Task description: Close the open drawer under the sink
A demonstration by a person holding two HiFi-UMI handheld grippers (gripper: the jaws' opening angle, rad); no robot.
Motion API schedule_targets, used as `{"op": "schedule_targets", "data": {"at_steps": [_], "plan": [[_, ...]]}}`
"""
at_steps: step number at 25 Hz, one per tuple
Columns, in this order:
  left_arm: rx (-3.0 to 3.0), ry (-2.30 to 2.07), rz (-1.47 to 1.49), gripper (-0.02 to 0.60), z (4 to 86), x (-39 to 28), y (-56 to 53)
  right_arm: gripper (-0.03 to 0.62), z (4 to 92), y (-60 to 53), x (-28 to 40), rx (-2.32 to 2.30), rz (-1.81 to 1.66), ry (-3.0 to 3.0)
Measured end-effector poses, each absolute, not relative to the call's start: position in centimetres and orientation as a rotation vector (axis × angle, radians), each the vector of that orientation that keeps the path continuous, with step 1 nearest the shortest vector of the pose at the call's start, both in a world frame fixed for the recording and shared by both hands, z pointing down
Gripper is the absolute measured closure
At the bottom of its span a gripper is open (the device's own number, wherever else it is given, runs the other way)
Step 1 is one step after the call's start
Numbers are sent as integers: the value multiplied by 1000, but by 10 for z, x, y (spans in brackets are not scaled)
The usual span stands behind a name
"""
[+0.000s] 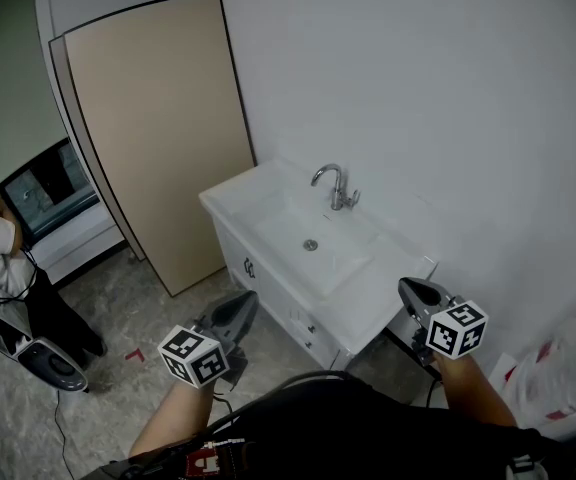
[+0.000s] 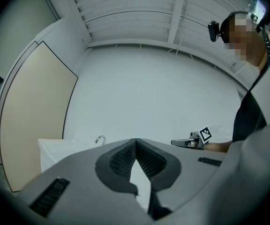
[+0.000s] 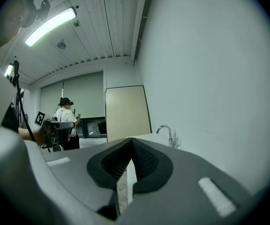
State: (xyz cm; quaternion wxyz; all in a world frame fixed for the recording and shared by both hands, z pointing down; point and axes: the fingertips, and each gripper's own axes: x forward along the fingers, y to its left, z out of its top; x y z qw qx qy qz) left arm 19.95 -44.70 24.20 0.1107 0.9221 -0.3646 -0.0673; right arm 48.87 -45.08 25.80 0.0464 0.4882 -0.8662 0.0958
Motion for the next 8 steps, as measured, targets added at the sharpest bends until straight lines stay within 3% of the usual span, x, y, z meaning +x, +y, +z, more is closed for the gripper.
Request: {"op": "schedule_targets", "data": {"at_steps": [8], "plan": [[2712,-1059,-187,583,245,204,-445,595,260,-448,491,1486,287,-2637]]}}
